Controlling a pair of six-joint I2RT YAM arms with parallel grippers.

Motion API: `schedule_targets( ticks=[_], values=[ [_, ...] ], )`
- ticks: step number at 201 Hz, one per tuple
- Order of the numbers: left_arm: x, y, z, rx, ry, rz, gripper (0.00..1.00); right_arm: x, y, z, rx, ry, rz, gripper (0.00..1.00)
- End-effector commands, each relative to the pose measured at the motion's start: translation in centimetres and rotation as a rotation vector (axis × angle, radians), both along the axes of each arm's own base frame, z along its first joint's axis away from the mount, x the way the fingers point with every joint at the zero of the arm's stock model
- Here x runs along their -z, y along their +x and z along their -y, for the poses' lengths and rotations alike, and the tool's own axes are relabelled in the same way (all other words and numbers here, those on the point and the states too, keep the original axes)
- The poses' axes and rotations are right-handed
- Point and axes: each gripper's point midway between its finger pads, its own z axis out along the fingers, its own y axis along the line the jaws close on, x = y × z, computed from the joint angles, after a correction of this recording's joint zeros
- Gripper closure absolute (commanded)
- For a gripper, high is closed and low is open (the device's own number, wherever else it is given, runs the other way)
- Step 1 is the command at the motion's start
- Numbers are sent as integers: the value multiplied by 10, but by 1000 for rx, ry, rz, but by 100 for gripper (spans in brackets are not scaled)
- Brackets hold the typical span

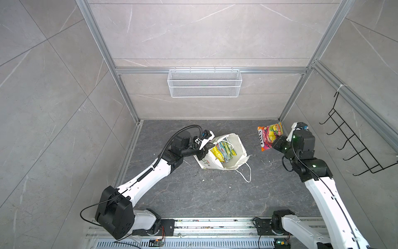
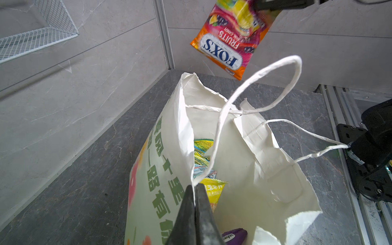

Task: Take the snacks out of the paper bag
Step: 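Carry the Fox's packet away from the bag and drop it on the table, then move the empty right gripper back over the bag's mouth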

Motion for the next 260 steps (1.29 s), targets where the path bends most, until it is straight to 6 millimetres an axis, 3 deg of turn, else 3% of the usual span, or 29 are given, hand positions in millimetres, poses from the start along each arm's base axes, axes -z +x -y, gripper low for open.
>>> schedule_targets(
  ticks=[1,29,59,100,135,160,260],
  values=[
    [-32,-15,2,64,-70,96,100,34,18,13,40,305,34,100],
    [-32,-19,2,73,-88,95,100,85,30,54,242,494,80,100],
    [-37,-19,3,76,-105,91,100,133,37,85,447,675,164,100],
    [-38,-20,4,80,-116,80,100,155,47,116,624,741,291,100],
    [-35,-19,4,78,-111,79,100,157,85,107,505,735,208,98],
    [-32,-18,3,70,-113,76,100,174,82,114,565,733,204,99],
    [-35,-19,4,76,-111,74,100,215,114,108,487,656,66,89]
  ],
)
